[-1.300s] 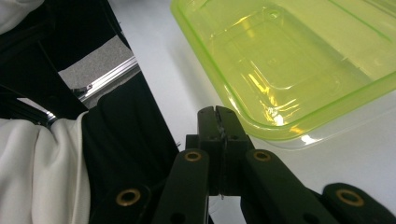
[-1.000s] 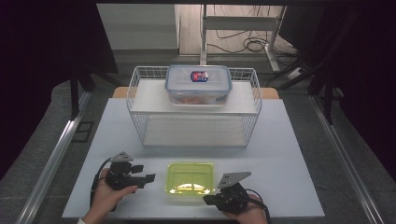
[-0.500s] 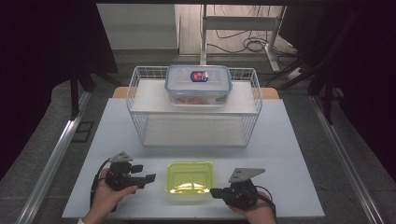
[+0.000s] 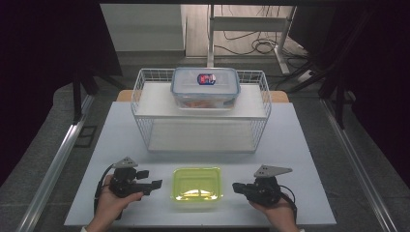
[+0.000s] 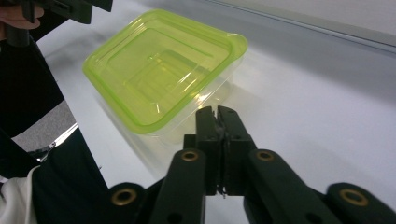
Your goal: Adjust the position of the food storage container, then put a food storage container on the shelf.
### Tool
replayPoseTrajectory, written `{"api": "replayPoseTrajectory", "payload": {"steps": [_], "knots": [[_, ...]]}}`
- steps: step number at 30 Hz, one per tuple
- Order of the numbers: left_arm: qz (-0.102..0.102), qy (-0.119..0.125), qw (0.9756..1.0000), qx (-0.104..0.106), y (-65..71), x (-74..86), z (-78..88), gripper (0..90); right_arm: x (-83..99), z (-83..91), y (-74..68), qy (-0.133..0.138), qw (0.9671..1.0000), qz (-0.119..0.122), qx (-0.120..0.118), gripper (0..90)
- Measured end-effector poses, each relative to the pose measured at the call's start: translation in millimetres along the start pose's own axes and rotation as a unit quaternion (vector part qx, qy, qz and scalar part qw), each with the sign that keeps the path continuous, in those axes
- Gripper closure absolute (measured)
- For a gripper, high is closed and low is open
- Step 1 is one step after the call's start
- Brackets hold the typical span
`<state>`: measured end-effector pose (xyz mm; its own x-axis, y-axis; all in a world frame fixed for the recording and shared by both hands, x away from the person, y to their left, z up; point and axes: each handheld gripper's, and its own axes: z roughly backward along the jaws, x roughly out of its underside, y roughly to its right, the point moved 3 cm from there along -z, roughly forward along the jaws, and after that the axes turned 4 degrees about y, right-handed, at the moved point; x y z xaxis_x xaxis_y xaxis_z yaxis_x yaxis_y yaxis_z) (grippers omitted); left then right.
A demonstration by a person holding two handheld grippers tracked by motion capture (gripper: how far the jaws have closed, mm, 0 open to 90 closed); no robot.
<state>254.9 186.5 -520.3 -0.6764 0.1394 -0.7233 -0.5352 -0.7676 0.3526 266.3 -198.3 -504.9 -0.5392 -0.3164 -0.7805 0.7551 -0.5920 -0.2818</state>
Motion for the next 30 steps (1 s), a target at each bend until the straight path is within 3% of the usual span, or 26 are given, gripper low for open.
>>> {"api": "replayPoseTrajectory", "payload": {"steps": [2, 4, 8, 16, 24, 30], "knots": [[0.004, 0.003, 1.0, 0.003, 0.6, -0.6, 0.7, 26.6, 0.2, -0.8, 1.0, 0.001, 1.0, -0.003, 0.003, 81.3], [0.007, 0.005, 0.9999, 0.006, 1.7, -1.4, 1.6, 25.3, -0.5, -2.2, 2.0, 0.007, 0.9998, -0.016, 0.008, 61.9], [-0.005, 0.007, 0.9999, 0.005, 9.7, -3.1, 1.9, 23.8, -2.7, -3.8, 4.7, 0.016, 0.9986, -0.05, 0.007, 46.3], [0.012, 0.011, 0.9994, 0.031, 17.3, -4.6, -1.6, 23.0, -4.5, -10.4, 6.0, 0.012, 0.9981, -0.06, 0.009, 42.4], [0.015, 0.006, 0.9993, 0.034, 20.9, -7.9, -12.8, 23.0, -12.4, -23.1, 4.0, 0.013, 0.9972, -0.073, -0.008, 41.8], [0.037, 0.004, 0.9978, 0.054, 20.2, -8.9, -19.3, 24.1, -16.1, -29.1, 3.7, 0.011, 0.9966, -0.081, -0.008, 41.6]]}}
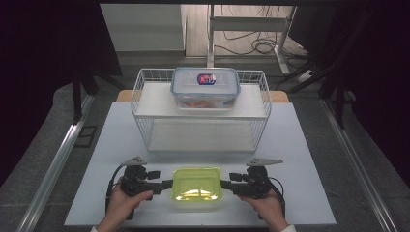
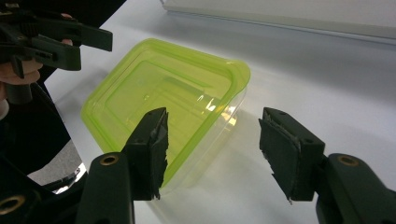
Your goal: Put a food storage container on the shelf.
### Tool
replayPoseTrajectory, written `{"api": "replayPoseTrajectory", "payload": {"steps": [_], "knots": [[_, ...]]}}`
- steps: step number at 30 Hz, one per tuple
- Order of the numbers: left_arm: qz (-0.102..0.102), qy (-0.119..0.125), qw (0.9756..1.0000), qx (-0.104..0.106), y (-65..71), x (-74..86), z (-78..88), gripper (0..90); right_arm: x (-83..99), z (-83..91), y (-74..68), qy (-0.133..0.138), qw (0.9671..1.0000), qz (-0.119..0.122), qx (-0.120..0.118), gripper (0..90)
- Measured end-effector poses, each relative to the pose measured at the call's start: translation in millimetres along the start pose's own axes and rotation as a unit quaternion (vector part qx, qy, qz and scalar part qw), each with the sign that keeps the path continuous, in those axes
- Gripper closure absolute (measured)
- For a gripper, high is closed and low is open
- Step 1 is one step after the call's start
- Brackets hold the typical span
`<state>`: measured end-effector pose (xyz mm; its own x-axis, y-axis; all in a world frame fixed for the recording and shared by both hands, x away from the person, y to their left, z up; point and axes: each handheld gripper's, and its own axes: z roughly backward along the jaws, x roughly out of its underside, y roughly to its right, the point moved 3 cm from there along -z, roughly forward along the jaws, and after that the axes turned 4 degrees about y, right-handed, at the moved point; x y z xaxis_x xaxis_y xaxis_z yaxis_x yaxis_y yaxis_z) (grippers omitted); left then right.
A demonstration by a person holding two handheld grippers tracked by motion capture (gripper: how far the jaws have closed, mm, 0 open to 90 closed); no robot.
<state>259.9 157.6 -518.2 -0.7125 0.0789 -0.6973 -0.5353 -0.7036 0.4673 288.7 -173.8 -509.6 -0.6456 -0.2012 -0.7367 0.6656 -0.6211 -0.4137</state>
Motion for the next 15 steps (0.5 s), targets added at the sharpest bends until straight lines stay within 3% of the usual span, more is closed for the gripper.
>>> {"api": "replayPoseTrajectory", "payload": {"steps": [8, 15], "knots": [[0.02, -0.012, 0.9997, 0.01, -1.8, -0.3, -14.3, 26.6, -2.4, -5.6, 2.1, -0.004, 0.9999, -0.016, 0.0, 41.8], [0.023, -0.029, 0.9992, 0.017, 3.2, 4.3, -23.3, 31.6, -1.3, -11.1, 3.1, -0.011, 0.9998, -0.018, 0.0, 42.0]]}}
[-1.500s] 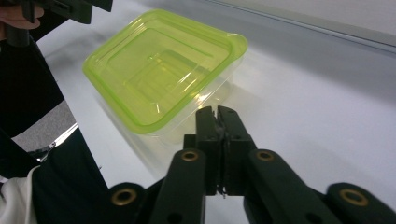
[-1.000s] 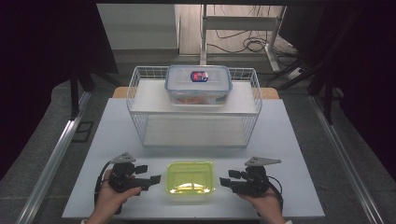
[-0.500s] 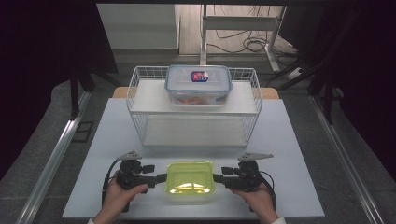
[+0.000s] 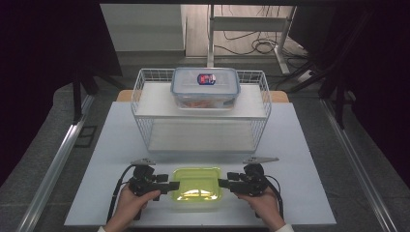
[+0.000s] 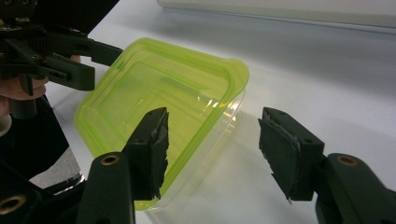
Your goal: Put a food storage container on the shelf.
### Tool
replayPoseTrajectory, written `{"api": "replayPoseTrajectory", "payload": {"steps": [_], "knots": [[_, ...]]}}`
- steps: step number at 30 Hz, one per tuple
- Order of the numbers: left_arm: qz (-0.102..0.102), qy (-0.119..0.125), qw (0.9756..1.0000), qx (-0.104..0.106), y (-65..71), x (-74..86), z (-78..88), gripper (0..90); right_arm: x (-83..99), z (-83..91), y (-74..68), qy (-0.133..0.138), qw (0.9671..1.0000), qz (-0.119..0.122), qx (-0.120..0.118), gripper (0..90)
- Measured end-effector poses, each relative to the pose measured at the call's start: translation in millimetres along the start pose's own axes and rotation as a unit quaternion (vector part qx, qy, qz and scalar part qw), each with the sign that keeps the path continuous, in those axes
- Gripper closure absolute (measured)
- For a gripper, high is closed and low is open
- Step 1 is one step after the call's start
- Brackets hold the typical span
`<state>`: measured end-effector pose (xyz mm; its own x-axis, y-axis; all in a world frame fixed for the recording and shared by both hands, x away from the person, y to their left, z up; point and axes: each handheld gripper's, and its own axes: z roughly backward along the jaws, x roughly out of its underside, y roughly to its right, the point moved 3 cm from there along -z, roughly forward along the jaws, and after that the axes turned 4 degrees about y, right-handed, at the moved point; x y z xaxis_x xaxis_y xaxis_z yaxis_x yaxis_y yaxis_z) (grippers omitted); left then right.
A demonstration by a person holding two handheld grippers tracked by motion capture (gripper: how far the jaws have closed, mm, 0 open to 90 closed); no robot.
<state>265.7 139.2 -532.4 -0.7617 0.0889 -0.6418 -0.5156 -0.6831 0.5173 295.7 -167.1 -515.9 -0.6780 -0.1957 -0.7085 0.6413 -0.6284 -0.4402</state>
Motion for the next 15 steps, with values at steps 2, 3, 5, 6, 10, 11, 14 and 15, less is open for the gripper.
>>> {"api": "replayPoseTrajectory", "payload": {"steps": [2, 3, 5, 6, 10, 11, 14, 15], "knots": [[0.001, -0.002, 1.0, 0.001, 0.7, 0.6, -1.7, 35.0, 0.5, -0.8, -0.1, -0.002, 1.0, 0.002, 0.0, 42.0], [-0.003, -0.004, 1.0, 0.0, 0.3, 0.8, -2.2, 36.2, 0.7, -1.0, -0.2, -0.002, 1.0, 0.001, 0.0, 42.0], [-0.001, -0.006, 1.0, 0.0, 0.5, 1.4, -3.3, 40.1, 1.3, -1.8, -0.1, -0.005, 1.0, 0.0, 0.001, 42.0], [-0.002, -0.007, 1.0, 0.0, 0.5, 1.6, -3.8, 42.9, 1.6, -2.3, 0.4, -0.006, 1.0, 0.0, 0.002, 42.0], [-0.007, -0.011, 0.9999, 0.004, 1.2, 2.5, -5.8, 51.1, 2.8, -4.8, 0.7, -0.011, 0.9999, -0.003, 0.001, 42.3], [-0.008, -0.01, 0.9999, 0.004, 1.4, 2.5, -5.8, 53.1, 3.1, -5.3, 1.0, -0.013, 0.9999, -0.002, 0.001, 42.4], [-0.011, -0.011, 0.9999, 0.0, 0.6, 2.9, -5.9, 58.5, 3.3, -7.4, 1.7, -0.014, 0.9999, -0.006, -0.002, 43.5], [-0.011, -0.01, 0.9999, 0.001, 0.6, 2.9, -5.9, 58.8, 3.3, -7.8, 1.8, -0.016, 0.9998, -0.009, -0.003, 44.0]]}}
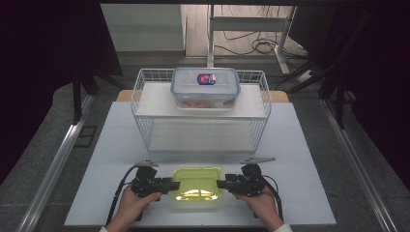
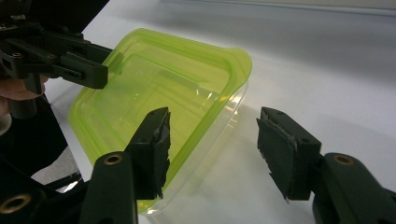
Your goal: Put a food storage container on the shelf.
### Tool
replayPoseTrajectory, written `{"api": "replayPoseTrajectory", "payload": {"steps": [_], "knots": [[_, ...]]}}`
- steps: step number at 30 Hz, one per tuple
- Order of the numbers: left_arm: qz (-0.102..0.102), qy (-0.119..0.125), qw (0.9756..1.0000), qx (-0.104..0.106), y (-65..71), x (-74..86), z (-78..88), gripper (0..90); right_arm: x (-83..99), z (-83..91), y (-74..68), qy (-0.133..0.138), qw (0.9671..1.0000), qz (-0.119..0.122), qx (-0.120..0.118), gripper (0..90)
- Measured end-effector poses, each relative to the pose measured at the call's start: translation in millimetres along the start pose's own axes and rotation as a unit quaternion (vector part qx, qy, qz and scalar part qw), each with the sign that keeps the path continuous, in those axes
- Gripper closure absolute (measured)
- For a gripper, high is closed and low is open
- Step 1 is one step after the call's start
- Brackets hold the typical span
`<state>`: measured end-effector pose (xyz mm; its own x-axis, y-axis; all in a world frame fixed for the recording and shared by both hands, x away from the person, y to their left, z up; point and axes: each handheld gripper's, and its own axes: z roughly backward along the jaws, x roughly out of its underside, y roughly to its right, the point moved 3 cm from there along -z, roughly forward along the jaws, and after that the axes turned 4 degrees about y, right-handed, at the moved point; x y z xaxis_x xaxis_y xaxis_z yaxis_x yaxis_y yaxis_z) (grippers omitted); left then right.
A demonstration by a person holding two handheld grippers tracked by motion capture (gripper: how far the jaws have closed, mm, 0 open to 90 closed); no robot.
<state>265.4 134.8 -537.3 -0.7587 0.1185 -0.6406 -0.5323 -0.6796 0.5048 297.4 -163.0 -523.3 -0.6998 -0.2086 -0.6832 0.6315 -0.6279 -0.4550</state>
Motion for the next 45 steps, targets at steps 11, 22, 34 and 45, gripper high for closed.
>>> {"api": "replayPoseTrajectory", "payload": {"steps": [11, 22, 34, 45], "knots": [[-0.002, -0.001, 0.9998, 0.018, 3.8, 1.4, 0.0, 63.1, 3.7, -5.4, -2.4, -0.012, 0.9995, -0.015, -0.025, 65.3], [-0.012, 0.031, 0.9994, 0.009, 7.6, 0.8, 10.8, 71.9, 4.5, 3.7, -12.3, 0.014, 0.9993, -0.018, -0.03, 74.0], [-0.028, 0.042, 0.9987, 0.005, 9.4, 1.2, 15.1, 75.2, 3.0, 8.8, -17.5, 0.035, 0.9988, -0.005, -0.033, 80.0], [-0.036, 0.056, 0.9978, 0.006, 12.6, -0.2, 19.7, 75.6, -0.4, 13.5, -23.0, 0.047, 0.9983, 0.016, -0.029, 80.0]]}}
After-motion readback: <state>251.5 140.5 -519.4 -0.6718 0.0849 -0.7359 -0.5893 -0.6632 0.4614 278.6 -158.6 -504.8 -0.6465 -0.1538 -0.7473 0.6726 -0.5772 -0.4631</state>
